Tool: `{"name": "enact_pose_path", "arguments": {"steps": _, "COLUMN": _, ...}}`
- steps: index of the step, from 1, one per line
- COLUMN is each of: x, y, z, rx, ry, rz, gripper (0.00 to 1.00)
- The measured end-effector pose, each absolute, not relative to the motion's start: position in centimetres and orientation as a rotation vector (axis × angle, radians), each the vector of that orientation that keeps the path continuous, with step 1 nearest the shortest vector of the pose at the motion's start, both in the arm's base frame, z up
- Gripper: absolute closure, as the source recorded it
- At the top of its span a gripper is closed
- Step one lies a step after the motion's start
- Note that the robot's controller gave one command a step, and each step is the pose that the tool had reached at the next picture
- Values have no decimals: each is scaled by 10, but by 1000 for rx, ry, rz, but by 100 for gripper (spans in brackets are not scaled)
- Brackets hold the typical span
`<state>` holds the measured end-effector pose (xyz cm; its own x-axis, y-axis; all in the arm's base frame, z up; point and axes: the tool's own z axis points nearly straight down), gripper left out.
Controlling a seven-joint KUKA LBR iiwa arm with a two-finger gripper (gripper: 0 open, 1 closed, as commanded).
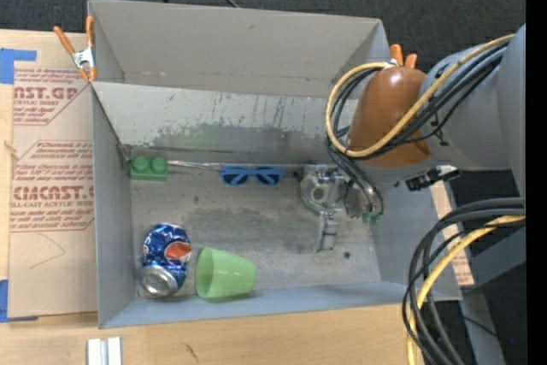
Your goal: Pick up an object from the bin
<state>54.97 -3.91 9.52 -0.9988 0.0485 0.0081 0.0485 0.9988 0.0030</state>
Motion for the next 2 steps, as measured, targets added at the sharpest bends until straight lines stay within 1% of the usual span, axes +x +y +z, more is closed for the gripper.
{"name": "enact_pose_path", "arguments": {"steps": 1, "x": 562, "y": -122, "z": 101, "rx": 397, "ry": -3119, "rz": 5, "gripper": 0}}
{"name": "enact_pose_path", "arguments": {"steps": 2, "x": 596, "y": -89, "z": 76, "rx": 490, "ry": -3109, "rz": 1, "gripper": 0}}
